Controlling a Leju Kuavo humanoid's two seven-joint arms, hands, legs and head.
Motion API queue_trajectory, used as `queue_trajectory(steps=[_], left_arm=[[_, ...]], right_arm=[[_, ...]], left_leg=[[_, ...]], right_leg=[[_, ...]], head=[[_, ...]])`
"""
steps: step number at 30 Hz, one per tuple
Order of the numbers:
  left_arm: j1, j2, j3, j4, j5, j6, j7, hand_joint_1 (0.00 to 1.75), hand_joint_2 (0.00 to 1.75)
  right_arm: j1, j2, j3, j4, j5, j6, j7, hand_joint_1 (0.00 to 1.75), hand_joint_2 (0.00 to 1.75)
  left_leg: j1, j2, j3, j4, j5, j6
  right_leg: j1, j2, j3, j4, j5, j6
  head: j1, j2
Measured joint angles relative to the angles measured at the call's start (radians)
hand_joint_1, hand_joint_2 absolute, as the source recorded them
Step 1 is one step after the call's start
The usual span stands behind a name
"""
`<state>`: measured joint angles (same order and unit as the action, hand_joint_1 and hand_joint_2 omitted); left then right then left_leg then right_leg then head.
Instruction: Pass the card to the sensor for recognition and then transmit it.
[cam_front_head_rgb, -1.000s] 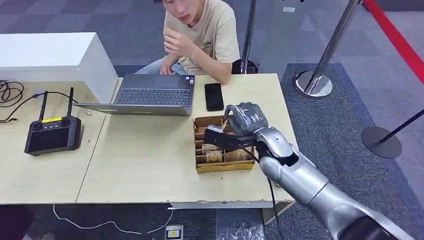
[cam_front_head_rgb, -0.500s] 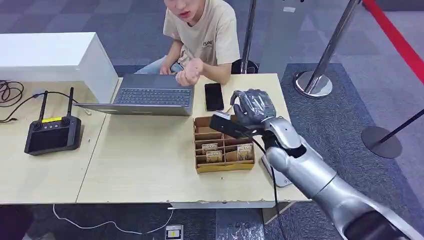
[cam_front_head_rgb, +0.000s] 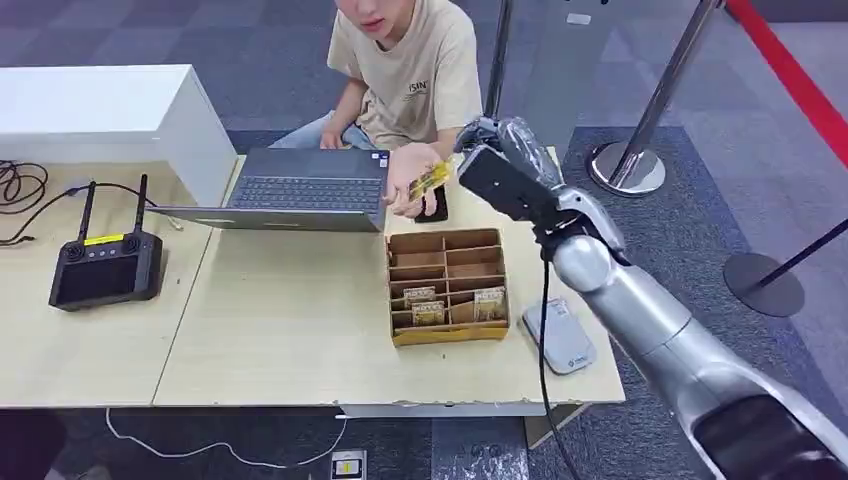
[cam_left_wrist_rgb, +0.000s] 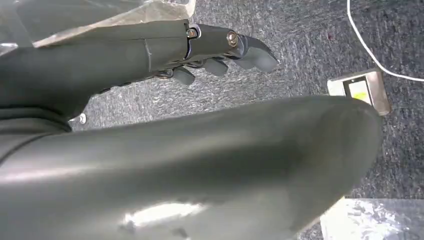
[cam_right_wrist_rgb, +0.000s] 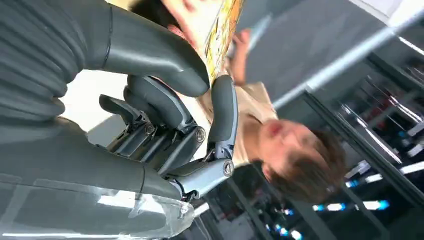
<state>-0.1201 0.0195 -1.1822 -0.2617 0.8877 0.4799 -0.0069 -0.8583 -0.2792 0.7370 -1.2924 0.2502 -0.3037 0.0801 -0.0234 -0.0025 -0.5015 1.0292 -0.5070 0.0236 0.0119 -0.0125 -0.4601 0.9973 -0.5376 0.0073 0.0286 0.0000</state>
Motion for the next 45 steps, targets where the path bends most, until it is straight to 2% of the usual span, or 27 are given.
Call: queue_trajectory(steps=[6, 9, 14, 22, 27, 28, 31, 33, 34, 35, 38, 39, 45], left_arm=[[-0.001, -0.003, 0.000, 0.000, -0.004, 0.000, 0.000, 0.00, 0.00], [-0.001, -0.003, 0.000, 0.000, -0.005, 0.000, 0.001, 0.00, 0.00], [-0.001, -0.005, 0.000, 0.000, -0.010, 0.000, 0.007, 0.00, 0.00], [-0.001, -0.007, 0.000, 0.000, -0.015, 0.000, 0.018, 0.00, 0.00], [-0.001, -0.008, 0.000, 0.000, -0.019, 0.000, 0.023, 0.00, 0.00], [-0.001, -0.008, 0.000, 0.000, -0.022, 0.000, 0.023, 0.00, 0.00], [-0.001, -0.008, 0.000, 0.000, -0.024, 0.000, 0.024, 0.00, 0.00], [-0.001, -0.009, 0.000, 0.000, -0.025, 0.000, 0.024, 0.00, 0.00], [-0.001, -0.009, -0.001, 0.000, -0.026, 0.000, 0.024, 0.00, 0.00], [-0.001, -0.009, -0.001, 0.000, -0.027, 0.000, 0.024, 0.00, 0.00], [-0.002, -0.009, -0.002, 0.000, -0.031, 0.000, 0.028, 0.00, 0.00], [-0.001, -0.009, -0.002, 0.000, -0.032, 0.000, 0.029, 0.00, 0.00], [-0.001, -0.009, -0.002, 0.000, -0.037, -0.005, 0.036, 0.00, 0.00]], right_arm=[[-0.028, 0.026, -0.011, 0.062, -0.007, -0.077, -0.024, 1.75, 1.75], [-0.041, 0.037, -0.012, 0.106, 0.054, -0.107, -0.012, 1.75, 1.75], [-0.055, 0.050, 0.004, 0.183, 0.258, -0.141, 0.068, 1.75, 1.75], [-0.060, 0.072, 0.042, 0.305, 0.566, -0.157, 0.201, 1.75, 1.75], [-0.066, 0.095, 0.062, 0.386, 0.649, -0.207, 0.238, 1.75, 1.75], [-0.066, 0.097, 0.065, 0.395, 0.656, -0.216, 0.243, 1.69, 1.75], [-0.066, 0.102, 0.071, 0.420, 0.670, -0.238, 0.253, 1.68, 1.75], [-0.066, 0.105, 0.071, 0.432, 0.676, -0.249, 0.255, 1.43, 1.75], [-0.066, 0.107, 0.072, 0.437, 0.677, -0.251, 0.255, 0.09, 1.75], [-0.066, 0.108, 0.072, 0.443, 0.680, -0.251, 0.255, 0.00, 1.75], [-0.065, 0.112, 0.073, 0.452, 0.700, -0.254, 0.259, 0.00, 1.75], [-0.064, 0.114, 0.073, 0.455, 0.708, -0.256, 0.264, 0.00, 0.00], [-0.048, 0.116, 0.068, 0.458, 0.718, -0.280, 0.281, 0.00, 0.00]], left_leg=[[0.000, 0.000, 0.000, 0.000, 0.000, 0.000], [0.000, 0.000, 0.000, 0.000, 0.000, 0.000], [0.000, 0.000, 0.000, 0.000, 0.000, 0.000], [0.000, 0.000, 0.000, 0.000, 0.000, 0.000], [0.000, 0.000, 0.000, 0.000, 0.000, 0.000], [0.000, 0.000, 0.000, 0.000, 0.000, 0.000], [0.000, 0.000, 0.000, 0.000, 0.000, 0.000], [0.000, 0.000, 0.000, 0.000, 0.000, 0.000], [0.000, 0.000, 0.000, 0.000, 0.000, 0.000], [0.000, 0.000, 0.000, 0.000, 0.000, 0.000], [0.000, 0.000, 0.000, 0.000, 0.000, 0.000], [0.000, 0.000, 0.000, 0.000, 0.000, 0.000], [0.000, 0.000, 0.000, 0.000, 0.000, 0.000]], right_leg=[[0.000, 0.000, 0.000, 0.000, 0.000, 0.000], [0.000, 0.000, 0.000, 0.000, 0.000, 0.000], [0.000, 0.000, 0.000, 0.000, 0.000, 0.000], [0.000, 0.000, 0.000, 0.000, 0.000, 0.000], [0.000, 0.000, 0.000, 0.000, 0.000, 0.000], [0.000, 0.000, 0.000, 0.000, 0.000, 0.000], [0.000, 0.000, 0.000, 0.000, 0.000, 0.000], [0.000, 0.000, 0.000, 0.000, 0.000, 0.000], [0.000, 0.000, 0.000, 0.000, 0.000, 0.000], [0.000, 0.000, 0.000, 0.000, 0.000, 0.000], [0.000, 0.000, 0.000, 0.000, 0.000, 0.000], [0.000, 0.000, 0.000, 0.000, 0.000, 0.000], [0.000, 0.000, 0.000, 0.000, 0.000, 0.000]], head=[[0.000, 0.000], [0.000, 0.000], [0.000, 0.000], [0.000, 0.000], [0.000, 0.000], [0.000, 0.000], [0.000, 0.000], [0.000, 0.000], [0.000, 0.000], [0.000, 0.000], [0.000, 0.000], [0.000, 0.000], [0.000, 0.000]])
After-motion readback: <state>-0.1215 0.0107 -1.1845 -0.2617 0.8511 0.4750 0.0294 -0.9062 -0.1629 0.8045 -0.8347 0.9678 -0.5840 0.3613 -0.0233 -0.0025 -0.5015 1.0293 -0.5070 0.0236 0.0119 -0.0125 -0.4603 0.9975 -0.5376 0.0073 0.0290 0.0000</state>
